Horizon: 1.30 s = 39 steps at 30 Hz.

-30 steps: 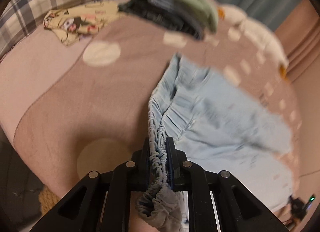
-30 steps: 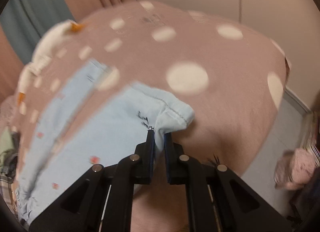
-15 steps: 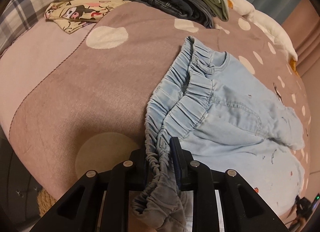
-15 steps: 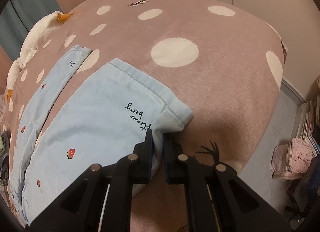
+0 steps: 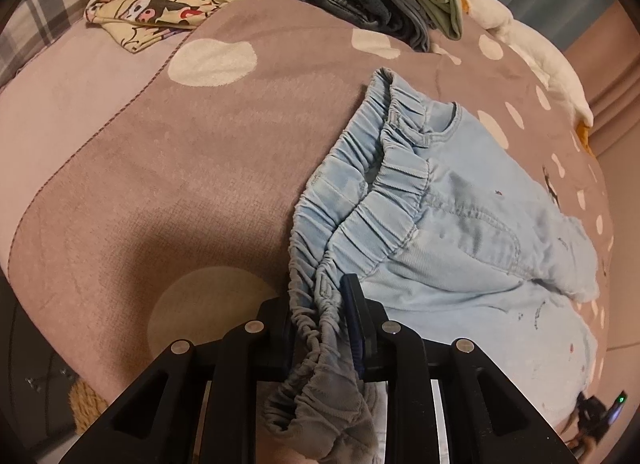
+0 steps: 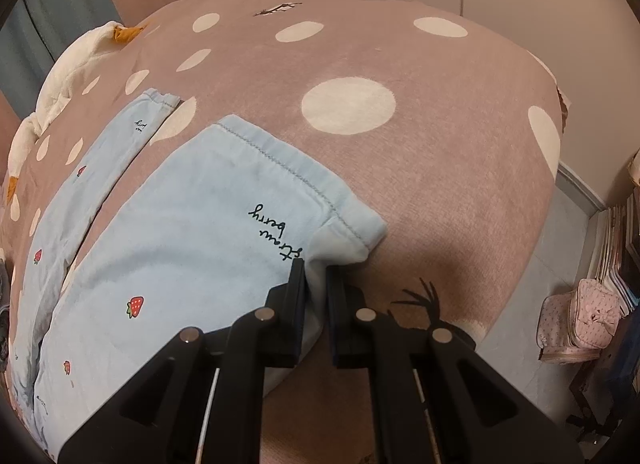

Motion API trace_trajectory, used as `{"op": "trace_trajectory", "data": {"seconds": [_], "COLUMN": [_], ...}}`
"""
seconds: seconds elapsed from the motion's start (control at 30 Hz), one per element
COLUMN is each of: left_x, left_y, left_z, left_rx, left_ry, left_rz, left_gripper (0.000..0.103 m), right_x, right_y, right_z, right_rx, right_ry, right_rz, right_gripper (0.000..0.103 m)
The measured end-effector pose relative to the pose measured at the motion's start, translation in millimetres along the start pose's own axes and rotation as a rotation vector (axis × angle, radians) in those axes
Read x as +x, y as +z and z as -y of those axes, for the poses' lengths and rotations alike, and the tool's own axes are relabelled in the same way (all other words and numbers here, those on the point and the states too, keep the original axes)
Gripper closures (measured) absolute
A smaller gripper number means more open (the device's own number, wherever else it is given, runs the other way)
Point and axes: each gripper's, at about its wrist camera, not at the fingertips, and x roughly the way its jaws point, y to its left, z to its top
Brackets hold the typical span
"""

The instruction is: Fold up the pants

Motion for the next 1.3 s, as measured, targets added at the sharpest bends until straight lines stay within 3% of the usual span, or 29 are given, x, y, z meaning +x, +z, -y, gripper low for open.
{"op": "trace_trajectory", "data": {"seconds": [1.3], "left_x": [-0.3], "left_y": [0.8], "left_z": [0.5], "left_rx": [-0.025], "left_ry": [0.000], "left_rz": [-0.008], "left_gripper": [0.077], "right_x": [1.1], "right_y": [-4.2], "right_z": [-5.7], "right_rx": [0.000], "right_ry": [-0.028], "right_rz": [0.010], "right_gripper": [0.094]}}
